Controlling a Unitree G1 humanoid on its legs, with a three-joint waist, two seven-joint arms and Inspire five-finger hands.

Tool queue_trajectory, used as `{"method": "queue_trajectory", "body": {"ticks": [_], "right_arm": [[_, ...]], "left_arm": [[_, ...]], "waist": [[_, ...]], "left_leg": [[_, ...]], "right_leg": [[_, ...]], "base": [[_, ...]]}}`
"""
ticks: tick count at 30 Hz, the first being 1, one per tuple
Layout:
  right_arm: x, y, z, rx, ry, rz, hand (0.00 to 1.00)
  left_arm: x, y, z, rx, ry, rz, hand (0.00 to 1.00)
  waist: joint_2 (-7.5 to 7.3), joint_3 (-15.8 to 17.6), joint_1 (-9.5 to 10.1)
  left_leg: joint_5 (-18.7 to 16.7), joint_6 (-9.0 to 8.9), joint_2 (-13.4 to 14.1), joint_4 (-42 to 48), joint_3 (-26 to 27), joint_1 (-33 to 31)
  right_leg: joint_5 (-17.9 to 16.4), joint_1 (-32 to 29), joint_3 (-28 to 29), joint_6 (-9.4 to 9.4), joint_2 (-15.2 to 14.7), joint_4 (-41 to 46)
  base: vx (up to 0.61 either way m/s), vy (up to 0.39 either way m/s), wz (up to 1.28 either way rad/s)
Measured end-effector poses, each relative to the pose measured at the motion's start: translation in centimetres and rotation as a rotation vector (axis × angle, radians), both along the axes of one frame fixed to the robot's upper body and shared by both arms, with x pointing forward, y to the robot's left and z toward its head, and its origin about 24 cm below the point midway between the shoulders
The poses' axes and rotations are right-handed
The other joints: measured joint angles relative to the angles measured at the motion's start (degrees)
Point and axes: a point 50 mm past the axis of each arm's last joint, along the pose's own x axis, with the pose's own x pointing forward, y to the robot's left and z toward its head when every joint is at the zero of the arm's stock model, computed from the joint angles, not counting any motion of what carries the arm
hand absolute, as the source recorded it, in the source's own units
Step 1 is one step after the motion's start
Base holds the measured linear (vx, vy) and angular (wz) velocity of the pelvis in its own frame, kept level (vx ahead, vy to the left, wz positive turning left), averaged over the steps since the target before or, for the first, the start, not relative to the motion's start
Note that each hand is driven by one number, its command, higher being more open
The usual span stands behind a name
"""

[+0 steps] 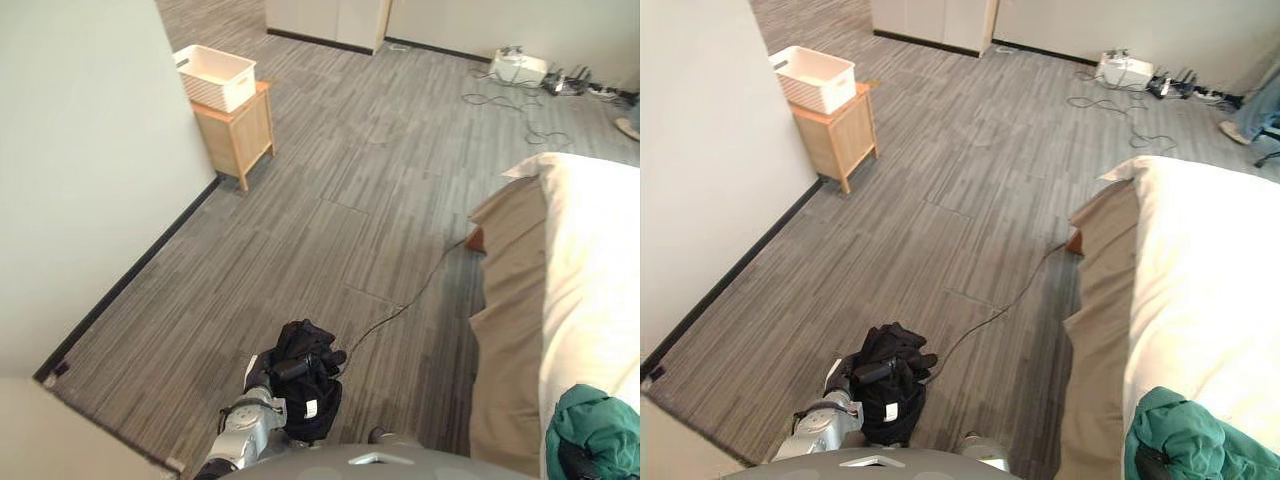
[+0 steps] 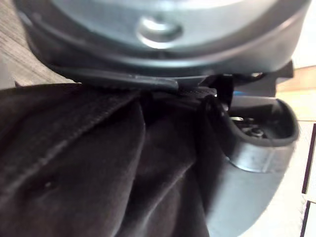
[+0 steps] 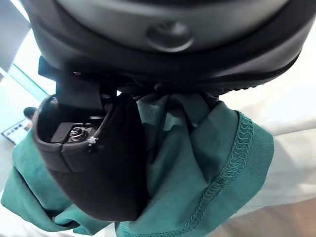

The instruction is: Tidy up the quilt and then pick up the clothes from the bed and put them into the laundry hamper

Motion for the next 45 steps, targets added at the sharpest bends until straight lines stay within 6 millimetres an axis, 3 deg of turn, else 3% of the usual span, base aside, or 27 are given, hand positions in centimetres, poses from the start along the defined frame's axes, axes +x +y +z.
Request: {"method": "queue_trajectory", "body": {"ticks": [1, 2, 3, 5, 7, 8, 12, 13, 16, 18, 20, 23, 26, 28, 30, 35, 40, 45], "right_arm": [[0.1, 0.2, 0.0, 0.002, -0.003, 0.002, 0.00], [0.4, 0.3, 0.1, -0.001, -0.016, 0.008, 0.00], [1.4, 0.3, 0.6, -0.012, -0.044, 0.048, 0.00], [2.2, 1.1, 0.3, -0.009, -0.044, 0.059, 0.00], [4.3, 2.0, 0.3, 0.032, -0.093, 0.130, 0.00], [7.4, 4.0, 0.2, 0.088, -0.153, 0.254, 0.00], [13.6, 9.7, 0.5, 0.231, -0.283, 0.551, 0.00], [15.9, 12.2, 1.1, 0.282, -0.348, 0.633, 0.00], [19.6, 15.6, 2.3, 0.314, -0.422, 0.767, 0.00], [20.8, 16.9, 2.7, 0.333, -0.441, 0.812, 0.00], [20.6, 18.0, 3.2, 0.356, -0.469, 0.863, 0.00], [18.9, 16.3, 2.6, 0.367, -0.459, 0.862, 0.00], [16.9, 13.2, 0.8, 0.370, -0.397, 0.732, 0.00], [15.9, 12.3, 0.1, 0.365, -0.363, 0.685, 0.00], [13.5, 11.3, -0.8, 0.365, -0.301, 0.643, 0.00], [11.0, 11.6, -2.4, 0.411, -0.224, 0.602, 0.00], [9.1, 12.7, -4.3, 0.498, -0.155, 0.558, 0.00], [8.4, 12.8, -5.0, 0.541, -0.135, 0.538, 0.00]], "left_arm": [[0.0, 0.1, 0.0, 0.002, 0.000, 0.001, 0.00], [0.2, 0.1, 0.1, 0.003, -0.004, -0.001, 0.00], [-0.1, -0.2, 0.0, -0.007, 0.002, -0.001, 0.00], [-0.2, -0.3, -0.1, -0.010, 0.005, -0.009, 0.00], [0.1, -0.4, 0.1, -0.009, -0.012, -0.017, 0.00], [0.0, -0.6, 0.1, -0.009, -0.009, -0.027, 0.00], [-0.4, -1.7, -0.1, -0.024, 0.002, -0.078, 0.00], [-0.5, -2.0, -0.1, -0.028, 0.002, -0.093, 0.00], [-0.9, -2.3, -0.2, -0.030, 0.012, -0.107, 0.00], [-0.9, -1.9, -0.3, -0.020, 0.015, -0.107, 0.00], [-0.9, -1.3, -0.3, -0.002, 0.016, -0.098, 0.00], [-0.7, -1.0, -0.2, 0.008, 0.010, -0.104, 0.00], [-0.6, -1.2, 0.0, -0.011, -0.005, -0.123, 0.00], [-0.7, -1.2, 0.3, -0.019, -0.025, -0.123, 0.00], [-0.5, -1.8, 1.3, -0.051, -0.079, -0.127, 0.00], [0.0, -3.1, 2.6, -0.092, -0.153, -0.171, 0.00], [0.1, -4.2, 3.1, -0.115, -0.175, -0.220, 0.00], [-0.7, -4.9, 2.8, -0.134, -0.155, -0.273, 0.00]], "waist": [[-0.71, -0.1, 0.02], [-0.86, 0.3, 0.33], [1.65, 0.5, 0.84], [1.75, -0.1, 0.99], [1.97, 0.0, 1.12], [2.48, 0.1, 1.33], [3.55, -0.4, 3.35], [3.95, -0.6, 4.26], [4.07, -0.4, 4.72], [3.60, -0.2, 5.72], [1.82, 1.0, 5.78], [0.48, 1.8, 5.58], [0.76, 2.0, 4.41], [0.94, 2.1, 3.79], [1.46, 2.2, 3.78], [2.26, 2.2, 3.43], [2.16, 2.1, 2.44], [1.54, 2.0, 2.44]], "left_leg": [[-1.2, -0.58, -0.6, 0.7, 0.8, 0.1], [-0.4, 2.81, -0.8, 3.1, 1.9, -0.6], [2.6, 3.13, 1.6, 6.0, 1.7, -1.1], [2.9, 3.52, 1.3, 4.6, 0.3, -0.3], [3.2, 3.14, 0.9, 0.3, -0.6, 0.3], [3.3, 2.83, 0.9, 0.0, -0.8, 0.3], [3.8, 2.42, 1.0, 0.0, -0.8, 1.4], [3.8, 2.48, 0.9, 0.0, -0.8, 1.8], [6.3, 3.15, 1.2, 0.0, -0.7, 1.8], [6.3, 3.18, 1.4, 0.1, -0.7, 1.9], [6.5, 3.47, 1.5, 0.1, -0.6, 2.0], [6.2, 3.31, 1.3, 0.3, -0.3, 2.7], [6.0, 3.23, 1.0, 0.1, -0.6, 2.8], [6.0, 3.18, 1.1, 0.1, -0.6, 3.2], [5.2, 2.73, 1.5, 0.0, -0.4, 3.6], [5.2, 2.58, 2.5, 0.0, 1.2, 3.6], [4.4, 2.20, 3.6, 0.1, 4.1, 4.0], [3.9, 2.33, 3.8, 0.1, 5.5, 5.8]], "right_leg": [[0.4, 0.0, -0.2, 0.55, -1.7, -0.7], [1.2, 0.0, -1.2, 1.55, -2.4, -0.3], [1.2, 0.5, -1.7, 1.56, -0.4, 0.9], [0.6, 1.0, -1.1, 0.77, -0.3, 1.1], [0.8, 0.1, -1.3, 1.00, -0.2, 0.4], [0.9, 0.2, -1.8, 1.05, -0.1, 0.3], [0.8, 1.9, -2.7, 0.94, -0.1, 0.5], [0.8, 2.4, -3.0, 0.90, -0.1, 0.6], [0.4, 3.4, -4.2, -0.21, 0.1, 2.0], [0.2, 3.4, -4.2, -0.52, 0.2, 2.2], [0.1, 3.9, -4.2, -0.64, 0.4, 1.7], [0.1, 4.5, -3.9, -0.63, 0.4, 1.4], [0.1, 5.0, -4.0, -0.54, 0.3, 1.3], [0.0, 5.1, -4.0, -0.56, 0.3, 1.3], [-0.6, 5.2, -3.9, -0.98, 0.3, 1.5], [-1.0, 4.5, -2.2, -1.22, 1.2, 1.5], [-0.7, 3.6, 0.8, -1.51, 1.8, 1.4], [-0.3, 5.1, 1.8, -1.39, 2.2, 0.9]], "base": [[-0.03, 0.088, 0.22], [0.00, 0.084, -0.04], [-0.03, 0.044, 0.01], [-0.03, -0.037, 0.27], [-0.02, -0.042, 0.35], [-0.03, -0.044, 0.16], [0.01, -0.042, 0.33], [0.04, -0.032, 0.67], [0.08, -0.024, 0.68], [0.11, -0.055, 0.08], [0.12, -0.073, 0.01], [0.10, -0.060, -0.07], [0.02, -0.053, 0.00], [-0.04, -0.059, -0.04], [-0.06, -0.068, -0.07], [-0.04, -0.064, -0.16], [0.02, -0.045, -0.31], [0.07, -0.034, -0.18]]}}
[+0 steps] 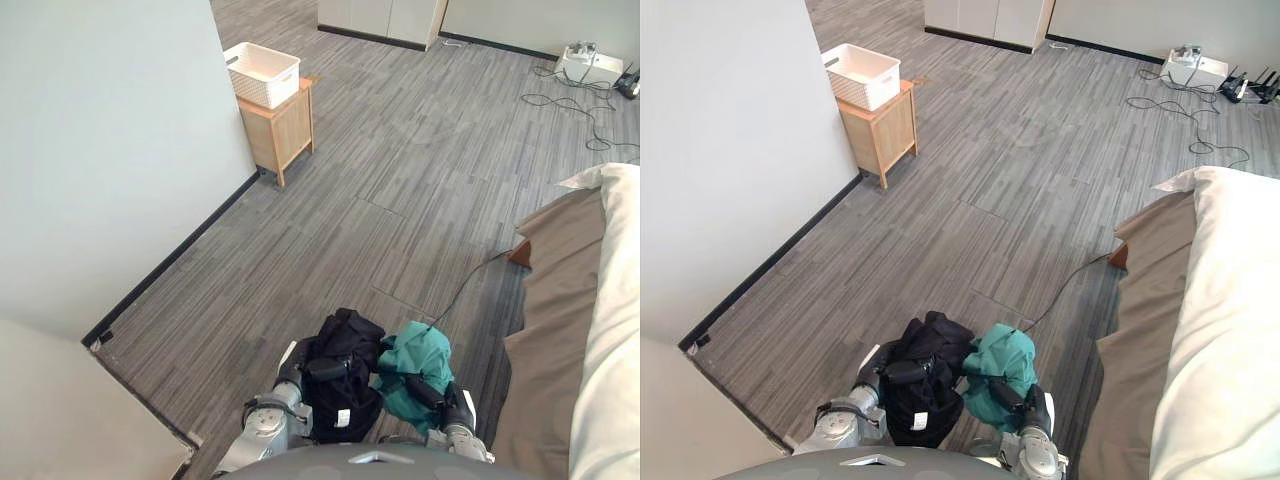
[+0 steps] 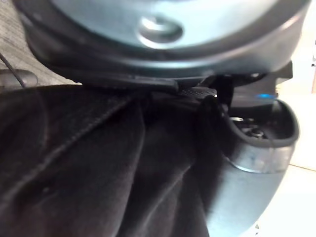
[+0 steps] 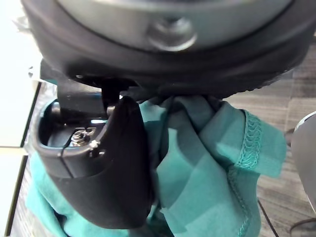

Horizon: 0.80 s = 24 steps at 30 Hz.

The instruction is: Tidy up the quilt and then pick up the clothes from the bed and put them into the laundry hamper

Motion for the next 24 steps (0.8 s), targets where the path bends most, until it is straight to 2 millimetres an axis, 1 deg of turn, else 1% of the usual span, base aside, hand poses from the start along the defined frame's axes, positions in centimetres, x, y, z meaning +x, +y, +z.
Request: {"method": "queue_trajectory", "body": {"ticks": [2, 6, 7, 11, 13, 14, 16, 17, 18, 20, 21, 22, 23, 24], "right_arm": [[0.0, 0.3, -0.2, 0.006, 0.009, 0.019, 0.00], [0.5, 1.0, -0.1, 0.004, -0.002, 0.085, 0.00], [0.3, 2.4, 0.4, 0.012, -0.022, 0.230, 0.00], [0.4, 2.4, 0.4, 0.012, -0.024, 0.231, 0.00], [0.7, 2.4, 0.4, 0.013, -0.027, 0.230, 0.00], [1.0, 2.2, 0.1, 0.013, -0.019, 0.224, 0.00], [1.1, 1.9, -0.3, 0.022, 0.003, 0.210, 0.00], [1.3, 1.7, -0.6, 0.030, 0.015, 0.202, 0.00], [1.5, 1.5, -0.8, 0.040, 0.027, 0.184, 0.00], [1.6, 1.3, -1.0, 0.058, 0.037, 0.153, 0.00], [1.9, 1.3, -1.3, 0.080, 0.045, 0.127, 0.00], [2.2, 1.3, -1.3, 0.086, 0.048, 0.124, 0.00], [2.5, 1.3, -1.3, 0.091, 0.046, 0.121, 0.00], [3.2, 1.0, -1.1, 0.075, 0.037, 0.122, 0.00]], "left_arm": [[-0.3, 0.1, -0.4, 0.008, 0.021, -0.004, 0.00], [-1.0, 0.7, -1.2, 0.039, 0.062, -0.001, 0.00], [-2.5, 1.3, -1.8, 0.066, 0.099, -0.011, 0.00], [-2.5, 1.4, -1.8, 0.067, 0.100, -0.008, 0.00], [-2.4, 2.0, -2.0, 0.078, 0.106, 0.004, 0.00], [-2.1, 2.3, -2.3, 0.075, 0.119, 0.032, 0.00], [-2.0, 2.9, -2.8, 0.078, 0.142, 0.074, 0.00], [-1.9, 3.7, -3.2, 0.090, 0.158, 0.114, 0.00], [-1.9, 4.8, -3.5, 0.106, 0.176, 0.157, 0.00], [-1.9, 6.1, -3.8, 0.123, 0.197, 0.218, 0.00], [-2.0, 7.3, -4.1, 0.131, 0.214, 0.282, 0.00], [-1.8, 8.1, -4.1, 0.142, 0.218, 0.311, 0.00], [-1.6, 8.6, -4.1, 0.148, 0.217, 0.332, 0.00], [-1.0, 9.5, -3.9, 0.175, 0.206, 0.392, 0.00]], "waist": [[-0.44, -0.4, 0.01], [-0.52, -0.5, 0.03], [-0.76, -1.8, -0.22], [-0.76, -1.8, -0.13], [-0.76, -1.9, -0.22], [-0.74, -2.0, -0.20], [-0.76, -2.1, -0.14], [-0.76, -2.0, 0.00], [-0.81, -2.0, -0.04], [-0.95, -2.0, -0.03], [-1.36, -2.0, 0.05], [-1.67, -1.5, 0.25], [-1.79, -0.8, 0.44], [-1.04, 1.3, 1.77]], "left_leg": [[-0.1, 0.03, 0.1, 0.0, -0.1, 0.1], [-0.1, 0.06, 0.3, 0.0, -0.4, 0.6], [-0.9, -0.17, 0.2, 0.0, -0.8, 1.6], [-0.9, -0.17, 0.2, 0.0, -1.0, 1.5], [-1.1, -0.42, 0.1, 0.0, -1.6, 1.1], [-1.3, -0.63, 0.0, 0.0, -2.0, 0.4], [-1.5, -0.46, -0.1, 0.0, -2.5, -0.3], [-1.7, -0.27, -0.1, 0.0, -2.5, -0.8], [-2.0, -0.39, -0.1, 0.0, -2.5, -1.3], [-2.5, -0.69, -0.1, 0.3, -2.1, -1.8], [-4.3, -1.00, 0.2, 2.8, -1.4, -3.7], [-6.8, -1.67, 0.7, 7.9, -0.8, -6.2], [-8.8, -1.81, 1.3, 12.0, -0.3, -7.8], [-14.6, -4.92, 4.6, 24.5, 1.8, -11.7]], "right_leg": [[0.0, 0.5, -0.2, -0.06, 0.0, -0.7], [0.0, 1.4, -0.4, -0.07, 0.1, -1.3], [-0.5, 2.5, -0.7, -0.71, 0.2, -1.5], [-0.5, 2.5, -0.9, -0.70, 0.2, -1.5], [-1.0, 2.2, -1.7, -0.68, 0.2, -1.6], [-1.3, 1.8, -2.4, -0.76, 0.2, -1.6], [-1.7, 1.4, -3.0, -0.97, 0.2, -1.6], [-1.8, 0.9, -3.0, -1.03, 0.2, -1.6], [-2.0, 0.4, -3.0, -1.04, 0.3, -1.6], [-2.3, -0.3, -2.8, -1.10, 0.2, -1.5], [-2.8, -1.5, -2.5, -1.20, 0.2, -0.6], [-3.1, -2.2, -2.2, -1.62, 0.3, 0.2], [-3.4, -2.3, -1.7, -1.99, 0.5, 0.5], [-4.3, -1.6, -1.0, -3.53, 2.2, 0.3]], "base": [[0.06, -0.036, 0.04], [0.02, -0.021, 0.02], [0.00, 0.000, 0.00], [0.00, 0.000, 0.02], [-0.01, -0.005, 0.17], [-0.01, -0.021, 0.22], [0.00, -0.029, 0.17], [0.04, -0.030, 0.05], [0.05, -0.030, 0.00], [0.11, -0.030, -0.09], [0.14, -0.028, -0.16], [0.16, -0.038, -0.21], [0.13, -0.064, -0.60], [0.12, -0.077, -0.64]]}}
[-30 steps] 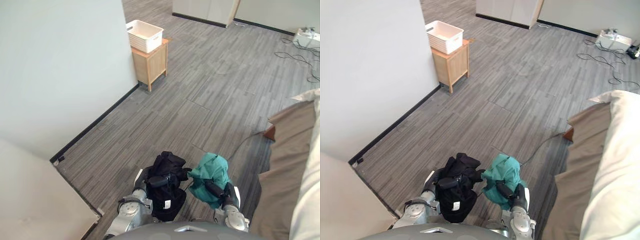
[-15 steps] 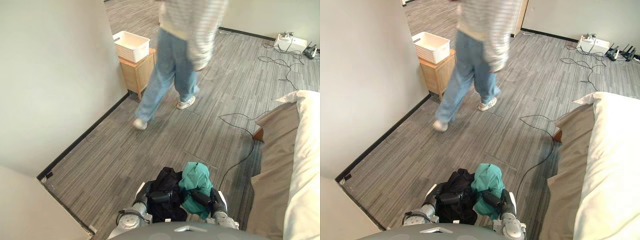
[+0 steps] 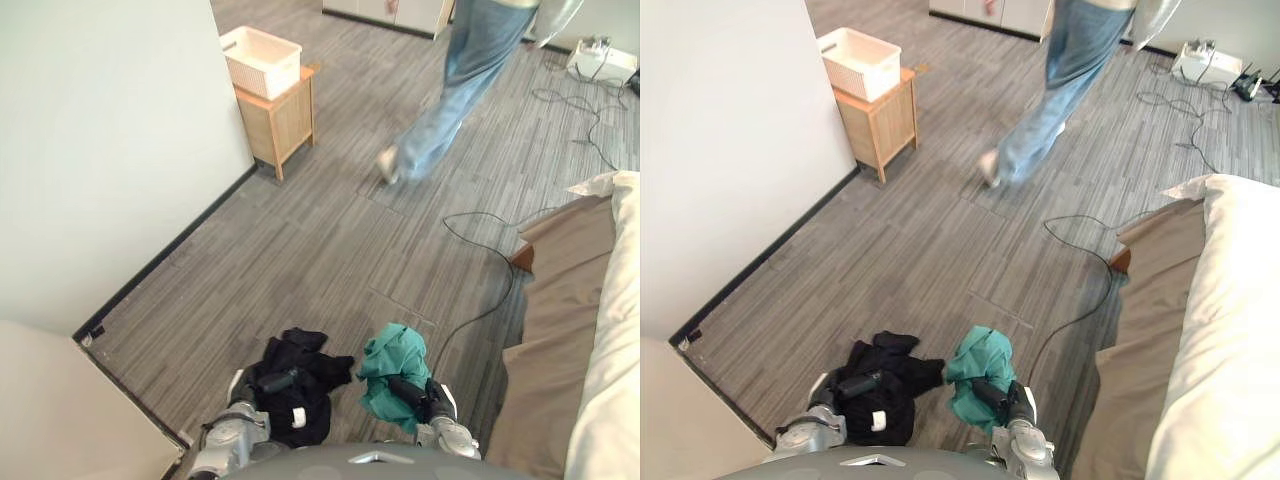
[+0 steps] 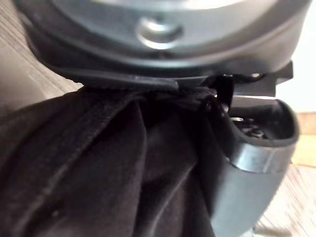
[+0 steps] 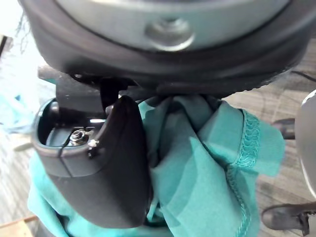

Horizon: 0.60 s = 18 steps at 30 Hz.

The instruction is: Tidy up the quilt and then pick up the clothes from the bed and put them into the laundry hamper

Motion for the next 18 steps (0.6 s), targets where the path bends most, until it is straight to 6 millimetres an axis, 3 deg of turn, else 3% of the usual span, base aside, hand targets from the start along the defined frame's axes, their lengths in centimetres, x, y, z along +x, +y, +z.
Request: {"method": "queue_trajectory", "body": {"ticks": [3, 4, 6, 8, 9, 10, 11, 12, 14, 15, 16, 17, 18], "right_arm": [[1.4, 0.3, 0.5, -0.014, -0.036, 0.035, 0.00], [1.4, 0.2, 0.5, -0.022, -0.034, 0.029, 0.00], [1.8, -0.6, 0.7, -0.048, -0.043, 0.013, 0.00], [2.3, -1.2, 1.1, -0.063, -0.060, -0.007, 0.00], [2.7, -1.3, 1.2, -0.064, -0.069, -0.014, 0.00], [2.8, -1.3, 1.3, -0.065, -0.072, -0.010, 0.00], [3.0, -1.2, 1.3, -0.064, -0.077, -0.007, 0.00], [3.2, -0.9, 1.4, -0.050, -0.088, 0.001, 0.00], [2.7, 0.2, 1.1, -0.013, -0.072, 0.007, 0.00], [2.1, 0.8, 0.8, 0.005, -0.058, 0.004, 0.00], [1.8, 1.1, 0.7, 0.016, -0.055, -0.002, 0.00], [2.1, 1.0, 1.0, 0.011, -0.083, -0.001, 0.00], [2.5, 1.0, 1.3, 0.008, -0.101, -0.001, 0.00]], "left_arm": [[0.0, 1.1, 0.1, 0.036, -0.005, 0.047, 0.00], [0.3, 1.4, 0.4, 0.043, -0.020, 0.054, 0.00], [0.7, 0.7, 0.6, 0.028, -0.045, 0.042, 0.00], [1.3, 0.5, 1.0, 0.018, -0.080, 0.035, 0.00], [1.4, 0.6, 1.1, 0.014, -0.088, 0.025, 0.00], [1.7, 0.5, 1.1, 0.009, -0.092, 0.018, 0.00], [2.2, 0.4, 1.3, 0.009, -0.103, 0.012, 0.00], [2.8, 0.3, 1.6, 0.009, -0.117, 0.006, 0.00], [2.9, 0.6, 1.6, 0.029, -0.115, -0.025, 0.00], [2.3, 0.5, 1.3, 0.035, -0.089, -0.049, 0.00], [2.1, 0.1, 1.2, 0.033, -0.085, -0.071, 0.00], [2.0, -0.6, 1.0, 0.033, -0.076, -0.107, 0.00], [2.4, -1.3, 1.1, 0.032, -0.083, -0.137, 0.00]], "waist": [[0.97, 2.5, 0.36], [1.00, 2.8, 0.85], [1.51, 2.9, 1.10], [1.14, 3.4, 1.37], [0.58, 3.7, 1.65], [0.61, 3.7, 2.08], [-0.50, 3.9, 1.39], [-0.91, 4.1, 1.04], [-2.19, 4.5, 0.83], [-2.15, 4.6, 0.50], [-1.80, 4.5, -0.20], [-1.44, 4.8, -0.90], [-2.06, 4.7, -1.52]], "left_leg": [[0.3, -3.00, 6.2, 26.1, 1.8, -10.7], [-0.9, -3.41, 6.3, 29.8, 1.3, -13.1], [-3.7, -1.71, 4.5, 24.5, 1.1, -16.8], [-1.5, -0.97, 2.0, 14.0, 0.7, -19.7], [4.6, 0.11, 0.3, 5.8, 0.0, -20.8], [10.8, 0.91, -0.7, 3.6, -0.1, -20.1], [10.5, 4.04, -2.0, 3.2, 0.2, -19.8], [9.5, 5.64, -2.0, 4.6, 0.7, -20.0], [8.1, 6.83, -2.1, 6.4, 1.1, -16.8], [6.2, 6.74, -2.1, 3.6, 0.6, -10.7], [4.5, 6.52, -1.8, 0.0, -0.2, -5.2], [3.3, 6.42, -2.1, -3.5, -0.7, 0.0], [3.1, 6.59, -2.5, -4.8, -1.4, 2.4]], "right_leg": [[-1.3, 2.7, 3.0, -2.11, 2.1, -0.5], [-1.7, 3.8, 4.1, -2.54, 2.4, -0.6], [-2.8, 4.1, 6.0, -2.85, 1.1, -1.2], [-3.6, 4.5, 6.9, -2.75, -0.7, -2.3], [-4.4, 4.9, 7.4, -2.47, -2.1, -2.9], [-4.5, 4.9, 7.9, -2.31, -2.9, -2.7], [-4.2, 4.0, 7.7, -2.02, -3.8, -1.0], [-3.1, 1.2, 7.9, -0.05, -4.7, 4.3], [1.1, -1.5, 9.0, 2.94, -4.5, 15.5], [7.9, -3.4, 9.1, 4.64, -3.9, 24.9], [11.5, -5.9, 9.6, 7.55, -3.5, 34.0], [10.8, -10.5, 9.9, 7.51, -3.3, 46.7], [10.0, -13.3, 9.3, 6.50, -3.6, 52.1]], "base": [[0.12, -0.074, -0.56], [0.22, -0.032, -0.50], [0.37, 0.037, -0.49], [0.43, 0.128, -0.44], [0.37, 0.119, -0.45], [0.53, 0.138, -0.37], [0.59, 0.131, -0.18], [0.60, 0.136, 0.00], [0.61, 0.164, -0.11], [0.73, 0.209, -0.17], [0.70, 0.185, -0.06], [0.58, 0.116, 0.14], [0.51, 0.039, 0.37]]}}
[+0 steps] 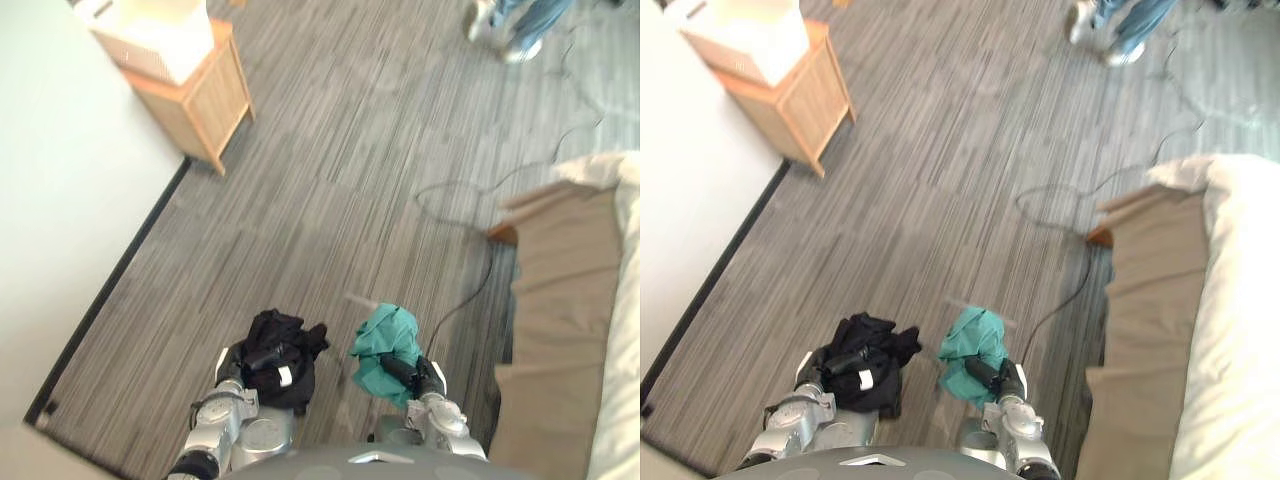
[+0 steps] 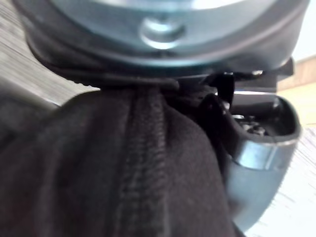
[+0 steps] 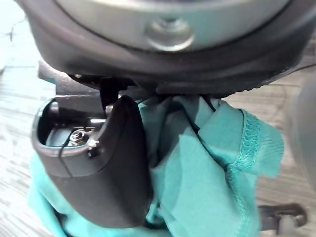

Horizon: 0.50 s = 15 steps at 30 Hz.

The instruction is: Tidy up the quilt and then pick up the clothes from the bed and put them into the laundry hamper

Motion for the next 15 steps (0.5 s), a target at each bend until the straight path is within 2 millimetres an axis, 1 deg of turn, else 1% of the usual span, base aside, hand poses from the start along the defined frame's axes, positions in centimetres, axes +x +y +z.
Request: {"method": "queue_trajectory", "body": {"ticks": [1, 2, 3, 4, 5, 6, 7, 8, 9, 10, 11, 12, 13, 14, 15], "right_arm": [[0.6, 0.0, 0.4, -0.004, -0.024, 0.000, 0.00], [1.1, -0.2, 0.8, -0.013, -0.049, -0.002, 0.00], [1.4, -0.2, 1.0, -0.016, -0.066, 0.002, 0.00], [2.0, -0.2, 1.6, -0.018, -0.104, -0.002, 0.00], [2.3, -0.2, 1.9, -0.023, -0.125, -0.007, 0.00], [2.8, -0.4, 2.4, -0.030, -0.151, -0.016, 0.00], [3.1, -0.5, 2.7, -0.035, -0.164, -0.025, 0.00], [3.1, -0.5, 2.7, -0.038, -0.164, -0.029, 0.00], [2.5, -0.2, 2.3, -0.033, -0.143, -0.034, 0.00], [2.4, -0.1, 2.2, -0.031, -0.136, -0.037, 0.00], [4.2, -0.7, 2.9, -0.056, -0.167, -0.020, 0.00], [4.7, -0.7, 3.2, -0.060, -0.178, -0.024, 0.00], [4.8, -0.8, 3.1, -0.064, -0.171, -0.039, 0.00], [4.3, -0.8, 2.6, -0.066, -0.144, -0.041, 0.00], [3.7, -0.7, 2.2, -0.066, -0.119, -0.035, 0.00]], "left_arm": [[0.7, -1.5, 0.3, 0.006, -0.018, -0.055, 0.00], [1.4, -3.0, 0.6, -0.004, -0.039, -0.101, 0.00], [1.6, -3.7, 0.8, -0.010, -0.050, -0.115, 0.00], [2.3, -4.8, 1.3, -0.022, -0.076, -0.138, 0.00], [2.5, -5.3, 1.4, -0.026, -0.082, -0.148, 0.00], [2.7, -6.0, 1.6, -0.034, -0.088, -0.163, 0.00], [2.9, -6.3, 1.7, -0.040, -0.094, -0.163, 0.00], [2.9, -6.4, 1.8, -0.040, -0.097, -0.166, 0.00], [2.6, -6.2, 1.7, -0.033, -0.096, -0.172, 0.00], [2.6, -6.1, 1.7, -0.030, -0.093, -0.171, 0.00], [3.1, -6.5, 1.8, -0.032, -0.093, -0.158, 0.00], [3.5, -6.4, 2.0, -0.026, -0.105, -0.163, 0.00], [4.1, -6.5, 2.2, -0.022, -0.115, -0.168, 0.00], [4.0, -6.8, 2.2, -0.031, -0.113, -0.163, 0.00], [3.9, -7.0, 2.1, -0.046, -0.107, -0.152, 0.00]], "waist": [[0.52, 0.3, -0.68], [1.49, 0.8, -1.26], [1.84, 1.0, -1.79], [2.41, 1.5, -2.78], [2.76, 1.7, -3.38], [3.19, 2.0, -4.17], [3.18, 2.1, -5.02], [3.37, 2.2, -5.10], [1.69, 1.4, -4.94], [1.93, 1.5, -4.76], [5.02, 1.9, -3.90], [4.98, 2.0, -3.93], [5.09, 1.9, -4.35], [5.39, 1.9, -4.72], [5.81, 2.0, -4.50]], "left_leg": [[-0.2, 0.15, 0.0, -2.8, -1.2, 3.7], [-0.8, 0.12, 1.0, -4.9, -2.4, 7.2], [-1.3, -0.06, 1.5, -5.7, -3.1, 8.6], [-2.8, -0.45, 2.7, -6.1, -4.4, 11.0], [-3.6, -0.48, 3.3, -6.1, -5.2, 12.1], [-4.8, -0.89, 4.7, -6.1, -6.3, 13.9], [-5.7, -1.99, 6.7, -6.4, -6.6, 15.7], [-6.2, -2.87, 7.5, -6.7, -6.7, 16.7], [-9.0, -7.55, 8.2, -6.9, -6.8, 19.6], [-10.2, -9.27, 9.4, -6.9, -6.6, 21.2], [-9.5, -8.61, 12.5, -6.6, -6.5, 20.7], [-7.9, -8.40, 12.4, -6.6, -7.1, 20.4], [-4.5, -9.05, 12.8, -5.0, -7.9, 20.3], [-1.0, -10.23, 13.8, -0.3, -8.3, 19.9], [2.2, -10.43, 14.4, 5.7, -8.8, 19.0]], "right_leg": [[-1.7, -4.8, -3.0, -2.72, -0.6, 6.4], [-4.5, -9.1, -6.0, -5.82, -0.5, 8.6], [-6.0, -11.1, -7.1, -6.34, -0.3, 8.5], [-9.1, -14.8, -8.8, -6.53, 0.4, 6.3], [-10.6, -16.5, -9.5, -6.64, 0.6, 4.0], [-12.0, -19.4, -10.5, -6.84, 0.7, -3.5], [-11.1, -20.3, -11.3, -5.99, 0.7, -17.0], [-9.4, -20.4, -11.1, -5.24, 0.6, -24.8], [3.4, -18.8, -11.0, -4.42, -0.1, -43.6], [11.0, -18.1, -11.9, -7.63, 0.1, -44.0], [7.4, -19.8, -12.5, -8.51, 3.7, -40.5], [5.3, -21.1, -12.3, -8.93, 3.9, -37.6], [2.1, -21.4, -12.7, -10.52, 4.1, -33.8], [-0.2, -18.8, -13.4, -11.13, 5.6, -33.5], [-1.6, -15.7, -13.9, -11.22, 7.0, -34.9]], "base": [[0.49, -0.033, 0.47], [0.48, -0.063, 0.42], [0.50, -0.132, 0.43], [0.40, -0.147, 0.40], [0.53, -0.228, 0.58], [0.57, -0.284, 0.67], [0.60, -0.315, 0.68], [0.78, -0.467, 0.71], [0.69, -0.427, 0.48], [0.76, -0.463, 0.04], [0.46, -0.268, -0.31], [0.52, -0.312, -0.30], [0.52, -0.324, 0.03], [0.62, -0.375, 0.00], [0.62, -0.321, -0.21]]}}
